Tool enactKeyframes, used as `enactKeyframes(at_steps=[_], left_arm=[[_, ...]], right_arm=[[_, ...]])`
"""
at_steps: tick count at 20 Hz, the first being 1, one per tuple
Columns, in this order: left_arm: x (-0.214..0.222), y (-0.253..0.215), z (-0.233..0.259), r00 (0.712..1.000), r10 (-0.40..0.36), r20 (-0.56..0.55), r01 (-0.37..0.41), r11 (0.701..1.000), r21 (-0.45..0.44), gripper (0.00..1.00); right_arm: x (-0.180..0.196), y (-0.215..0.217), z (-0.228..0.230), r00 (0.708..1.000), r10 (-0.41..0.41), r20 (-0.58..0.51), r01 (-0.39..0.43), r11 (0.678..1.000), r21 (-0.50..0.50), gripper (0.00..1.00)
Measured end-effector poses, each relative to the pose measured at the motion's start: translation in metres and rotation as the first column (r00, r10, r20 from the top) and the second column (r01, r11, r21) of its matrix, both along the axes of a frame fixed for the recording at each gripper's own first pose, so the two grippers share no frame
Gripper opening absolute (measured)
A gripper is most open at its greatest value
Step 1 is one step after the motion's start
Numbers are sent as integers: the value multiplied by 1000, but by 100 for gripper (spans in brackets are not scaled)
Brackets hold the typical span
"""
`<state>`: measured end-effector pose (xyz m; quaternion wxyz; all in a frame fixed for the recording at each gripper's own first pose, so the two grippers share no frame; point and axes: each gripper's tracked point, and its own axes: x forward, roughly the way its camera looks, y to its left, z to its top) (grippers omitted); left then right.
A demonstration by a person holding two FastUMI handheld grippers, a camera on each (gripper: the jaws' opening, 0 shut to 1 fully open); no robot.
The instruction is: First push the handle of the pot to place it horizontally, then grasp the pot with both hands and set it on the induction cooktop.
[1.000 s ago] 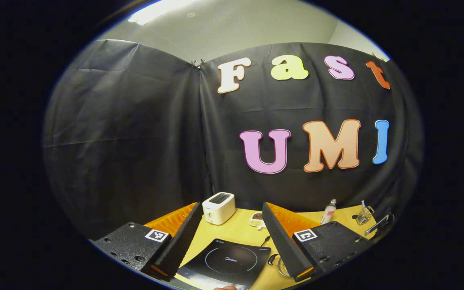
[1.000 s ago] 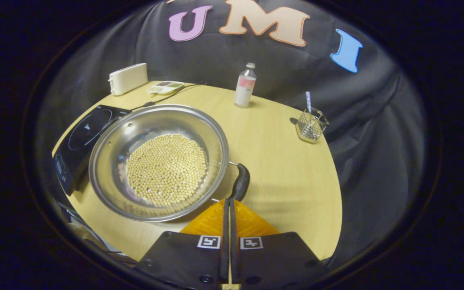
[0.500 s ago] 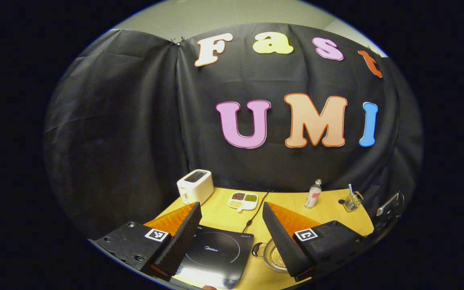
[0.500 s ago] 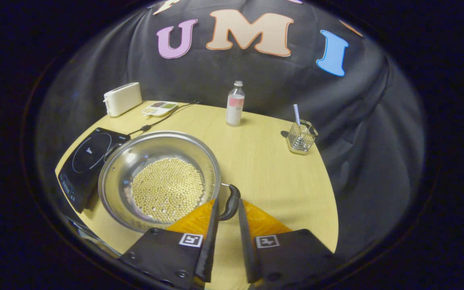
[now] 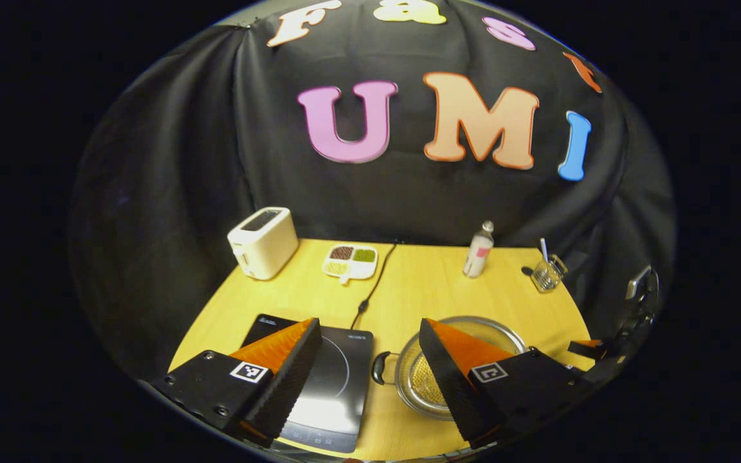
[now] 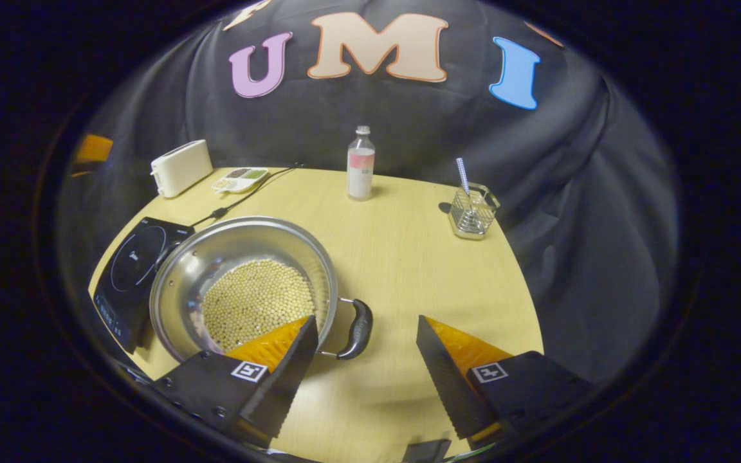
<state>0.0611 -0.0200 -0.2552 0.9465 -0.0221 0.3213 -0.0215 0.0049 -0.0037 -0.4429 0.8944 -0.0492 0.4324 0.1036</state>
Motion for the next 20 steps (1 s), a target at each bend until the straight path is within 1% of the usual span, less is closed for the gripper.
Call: enactKeyframes(at_steps=[1,4,10,12,13,15,20], left_arm=[[2,-6,-12,999,-19,-32,19,1000,-8,99],[-1,-19,-55,988,-69,-141,65,997,-35,99],[0,-16,-119,956,-80,-281,74,997,-35,99],[-1,-14,-142,941,-89,-327,88,996,-17,99],[-3,-11,-151,931,-89,-355,94,996,-3,99],[-6,-8,-165,915,-92,-393,102,995,6,99],[-13,-13,-191,889,-74,-452,65,997,-36,99]], right_arm=[[1,0,-2,1000,-4,-7,4,1000,1,100],[1,2,-7,1000,-4,-25,5,1000,9,99],[-2,5,-17,998,-16,-59,18,999,30,99],[-5,4,-19,998,-12,-67,14,999,30,100],[-5,2,-19,998,-10,-69,12,1000,25,99],[-7,-1,-21,997,-10,-76,12,1000,19,100],[-2,-2,-24,996,-34,-88,37,999,28,99]])
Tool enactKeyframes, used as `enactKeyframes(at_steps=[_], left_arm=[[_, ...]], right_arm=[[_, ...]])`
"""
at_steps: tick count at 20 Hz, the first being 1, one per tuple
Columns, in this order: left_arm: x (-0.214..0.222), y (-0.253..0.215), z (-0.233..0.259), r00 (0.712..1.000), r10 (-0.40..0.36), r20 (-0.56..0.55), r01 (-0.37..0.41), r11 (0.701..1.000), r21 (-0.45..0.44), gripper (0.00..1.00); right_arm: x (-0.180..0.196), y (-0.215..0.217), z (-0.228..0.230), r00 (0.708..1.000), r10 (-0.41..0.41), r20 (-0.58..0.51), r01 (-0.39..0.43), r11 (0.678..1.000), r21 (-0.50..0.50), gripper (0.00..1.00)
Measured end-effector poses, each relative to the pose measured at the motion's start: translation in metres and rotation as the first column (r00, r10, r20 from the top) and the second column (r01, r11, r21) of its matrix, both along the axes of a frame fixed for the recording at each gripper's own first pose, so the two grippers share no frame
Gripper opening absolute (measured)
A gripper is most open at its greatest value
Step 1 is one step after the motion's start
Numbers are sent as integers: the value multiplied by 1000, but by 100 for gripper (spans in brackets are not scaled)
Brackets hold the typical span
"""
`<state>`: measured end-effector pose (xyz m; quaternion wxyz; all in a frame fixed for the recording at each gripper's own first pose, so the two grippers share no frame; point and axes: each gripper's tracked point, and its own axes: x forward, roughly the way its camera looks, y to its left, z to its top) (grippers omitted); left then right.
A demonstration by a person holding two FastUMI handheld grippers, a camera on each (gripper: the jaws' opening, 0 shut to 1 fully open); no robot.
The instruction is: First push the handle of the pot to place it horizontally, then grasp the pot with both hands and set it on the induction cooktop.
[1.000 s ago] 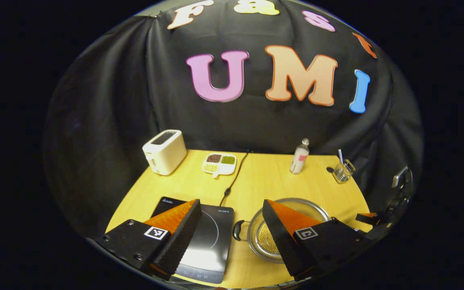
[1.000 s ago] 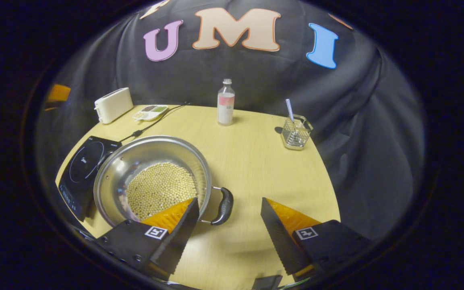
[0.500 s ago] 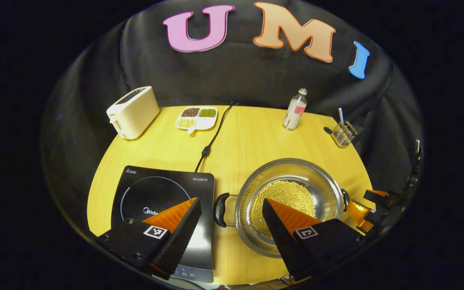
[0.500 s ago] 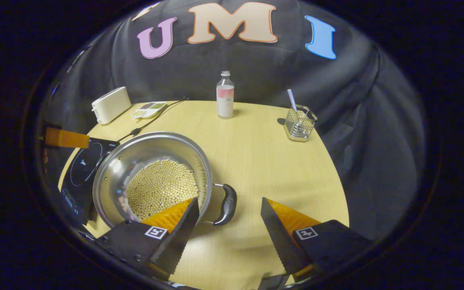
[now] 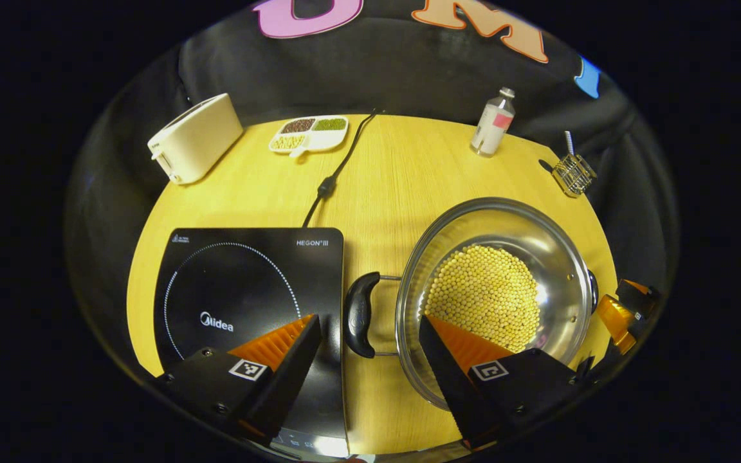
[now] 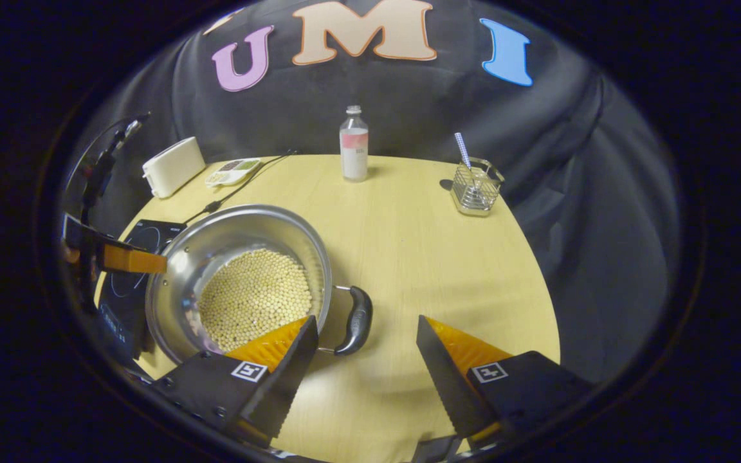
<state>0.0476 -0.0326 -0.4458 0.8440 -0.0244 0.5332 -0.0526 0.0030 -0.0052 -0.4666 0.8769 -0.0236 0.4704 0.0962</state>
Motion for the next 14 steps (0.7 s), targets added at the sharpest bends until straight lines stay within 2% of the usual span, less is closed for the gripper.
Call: enactKeyframes(at_steps=[5,8,14], left_arm=[[-1,-2,-8,999,4,-34,-4,1000,2,100],[2,-3,-12,999,-16,-30,16,1000,13,96],[9,-14,-15,998,-54,-40,56,998,42,97]], right_arm=[[1,5,-11,999,14,-32,-14,1000,-7,100],[4,10,-13,999,-3,-46,4,1000,25,95],[2,28,-28,987,-27,-161,44,993,106,95]])
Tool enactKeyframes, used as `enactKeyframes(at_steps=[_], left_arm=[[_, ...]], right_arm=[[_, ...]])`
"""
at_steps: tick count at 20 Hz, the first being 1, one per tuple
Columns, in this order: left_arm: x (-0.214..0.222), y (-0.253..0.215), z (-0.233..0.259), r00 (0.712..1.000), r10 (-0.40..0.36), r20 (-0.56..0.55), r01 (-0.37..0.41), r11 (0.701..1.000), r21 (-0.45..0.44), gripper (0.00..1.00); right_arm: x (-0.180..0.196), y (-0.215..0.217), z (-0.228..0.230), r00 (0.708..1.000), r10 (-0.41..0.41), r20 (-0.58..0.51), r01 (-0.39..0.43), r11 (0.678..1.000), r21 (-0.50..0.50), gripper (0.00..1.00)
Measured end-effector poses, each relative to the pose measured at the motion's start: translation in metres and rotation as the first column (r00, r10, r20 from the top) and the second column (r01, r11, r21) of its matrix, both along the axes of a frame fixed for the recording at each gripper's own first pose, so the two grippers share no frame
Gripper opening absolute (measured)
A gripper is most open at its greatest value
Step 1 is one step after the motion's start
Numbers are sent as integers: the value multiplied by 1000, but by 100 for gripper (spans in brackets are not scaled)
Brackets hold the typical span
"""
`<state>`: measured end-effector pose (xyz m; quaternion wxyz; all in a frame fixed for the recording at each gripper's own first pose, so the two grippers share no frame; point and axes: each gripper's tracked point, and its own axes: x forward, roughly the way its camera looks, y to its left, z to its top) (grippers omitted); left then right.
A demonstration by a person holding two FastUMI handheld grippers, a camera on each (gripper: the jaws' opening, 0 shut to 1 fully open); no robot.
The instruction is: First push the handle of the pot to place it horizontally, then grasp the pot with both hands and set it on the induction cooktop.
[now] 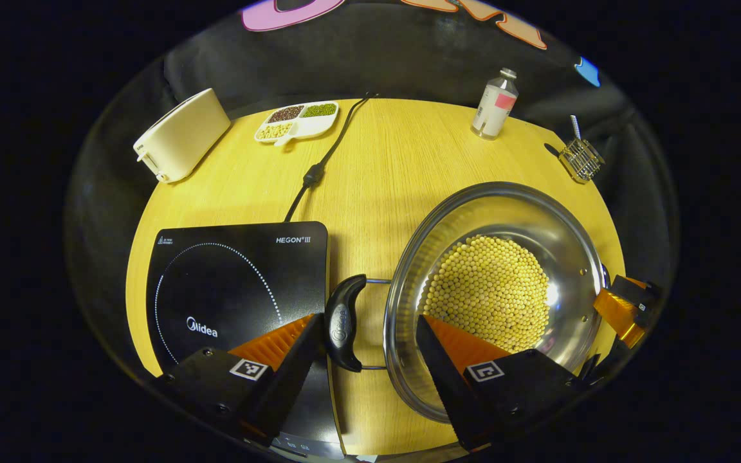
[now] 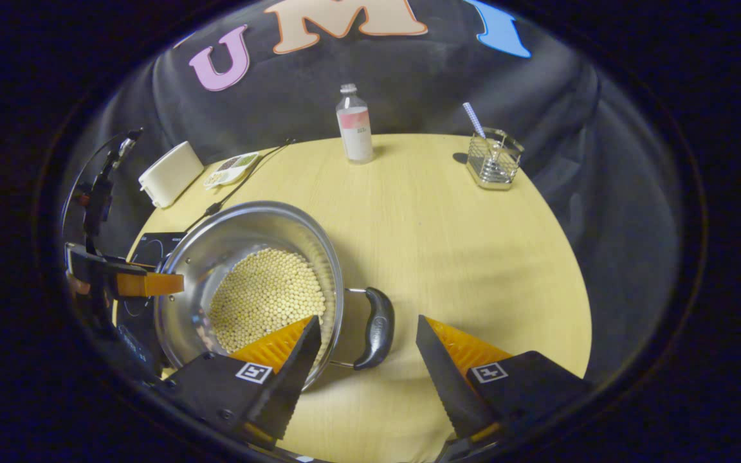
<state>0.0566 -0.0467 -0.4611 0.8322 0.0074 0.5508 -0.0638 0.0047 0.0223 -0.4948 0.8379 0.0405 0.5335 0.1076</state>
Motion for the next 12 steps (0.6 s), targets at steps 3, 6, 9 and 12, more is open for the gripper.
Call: enactKeyframes(at_steps=[3,6,9,12], left_arm=[[0,0,0,1000,-9,-11,9,1000,22,92],[2,3,-1,1000,-11,-17,12,999,40,90],[3,7,-3,999,-26,-29,28,997,72,84],[4,10,-5,998,-50,-47,55,993,106,76]], right_arm=[[2,5,-10,999,-4,-42,5,1000,20,95],[2,8,-15,997,-10,-72,12,999,30,95],[3,11,-20,996,-9,-86,11,999,32,94],[-1,12,-25,994,3,-110,-1,1000,14,90]])
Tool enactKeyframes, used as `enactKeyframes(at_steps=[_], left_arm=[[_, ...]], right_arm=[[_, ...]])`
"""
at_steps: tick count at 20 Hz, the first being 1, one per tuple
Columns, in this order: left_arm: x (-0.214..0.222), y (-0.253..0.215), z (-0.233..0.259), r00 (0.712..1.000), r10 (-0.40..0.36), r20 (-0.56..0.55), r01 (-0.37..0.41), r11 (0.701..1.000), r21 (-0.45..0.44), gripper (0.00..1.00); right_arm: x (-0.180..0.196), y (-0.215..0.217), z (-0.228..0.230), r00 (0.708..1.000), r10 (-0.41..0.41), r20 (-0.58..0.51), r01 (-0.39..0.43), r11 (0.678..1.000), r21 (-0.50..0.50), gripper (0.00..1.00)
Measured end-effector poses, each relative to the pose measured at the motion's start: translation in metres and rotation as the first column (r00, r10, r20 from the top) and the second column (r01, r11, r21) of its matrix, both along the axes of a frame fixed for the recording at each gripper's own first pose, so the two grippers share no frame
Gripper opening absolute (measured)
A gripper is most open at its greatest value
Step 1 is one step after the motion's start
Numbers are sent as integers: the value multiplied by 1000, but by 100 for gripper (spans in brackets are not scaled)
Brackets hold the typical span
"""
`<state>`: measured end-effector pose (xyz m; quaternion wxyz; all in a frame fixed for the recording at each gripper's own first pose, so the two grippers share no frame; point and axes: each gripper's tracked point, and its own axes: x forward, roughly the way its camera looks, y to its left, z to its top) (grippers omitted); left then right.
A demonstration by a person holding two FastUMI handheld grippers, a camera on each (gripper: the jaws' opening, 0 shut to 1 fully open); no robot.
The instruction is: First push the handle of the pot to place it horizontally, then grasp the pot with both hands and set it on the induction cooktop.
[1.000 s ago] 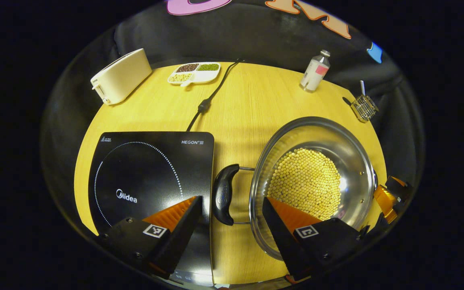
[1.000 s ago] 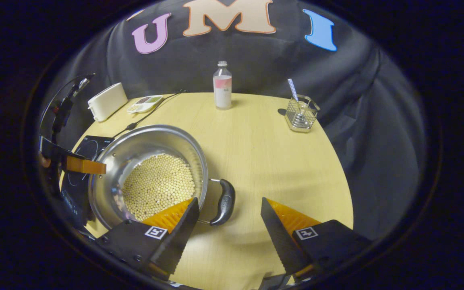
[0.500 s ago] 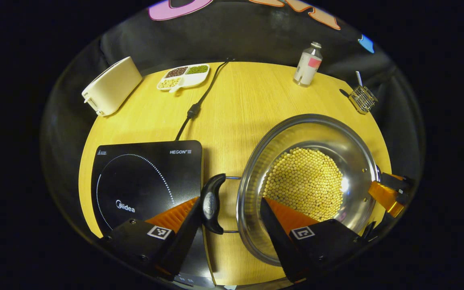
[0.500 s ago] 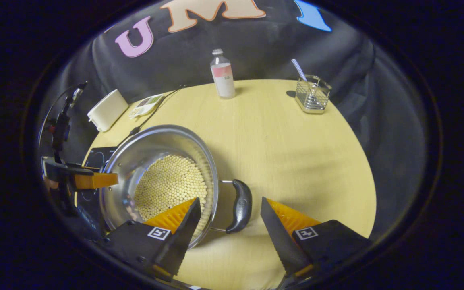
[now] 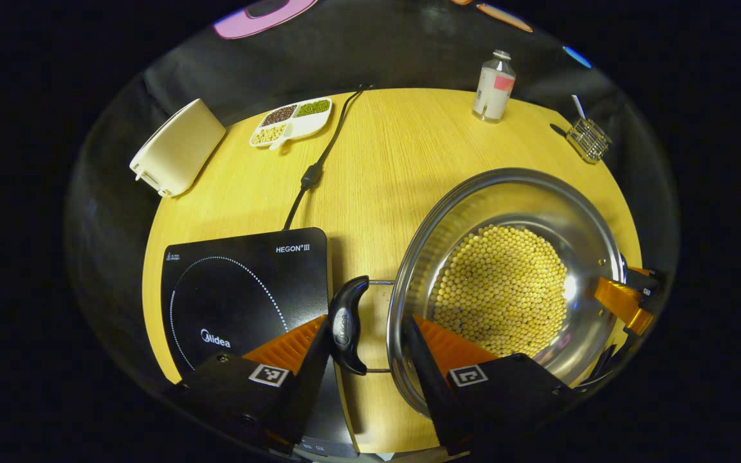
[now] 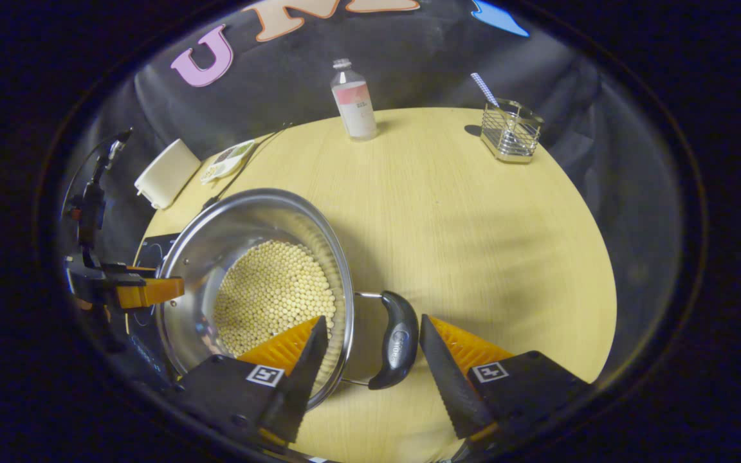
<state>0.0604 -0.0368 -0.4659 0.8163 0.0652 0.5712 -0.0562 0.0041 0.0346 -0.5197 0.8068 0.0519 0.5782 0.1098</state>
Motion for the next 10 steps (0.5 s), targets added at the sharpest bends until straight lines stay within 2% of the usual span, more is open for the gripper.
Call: enactKeyframes(at_steps=[1,2,4,5,6,7,10], left_arm=[[1,-1,0,1000,-3,0,3,1000,-4,77],[1,-1,0,1000,-5,-2,5,1000,-7,75],[1,-2,-1,1000,-10,-1,10,1000,-16,73],[1,-3,-1,1000,-11,-1,11,1000,-22,74],[0,-3,-1,1000,-13,1,13,1000,-25,72],[0,-4,-1,1000,-13,2,13,1000,-28,70],[-3,-9,-1,1000,-6,2,6,999,-45,71]], right_arm=[[0,-1,-3,1000,-2,-1,2,1000,-11,77],[0,-4,2,1000,-9,-4,9,1000,-15,63],[1,-4,-1,999,-34,-21,34,999,-5,67],[-2,-5,-2,999,-45,-31,45,999,-3,56],[-2,-5,-2,999,-41,-32,41,999,-3,65],[-4,-8,-3,999,-36,-32,35,999,-9,55],[-6,-13,1,999,-39,-31,38,999,-22,55]])
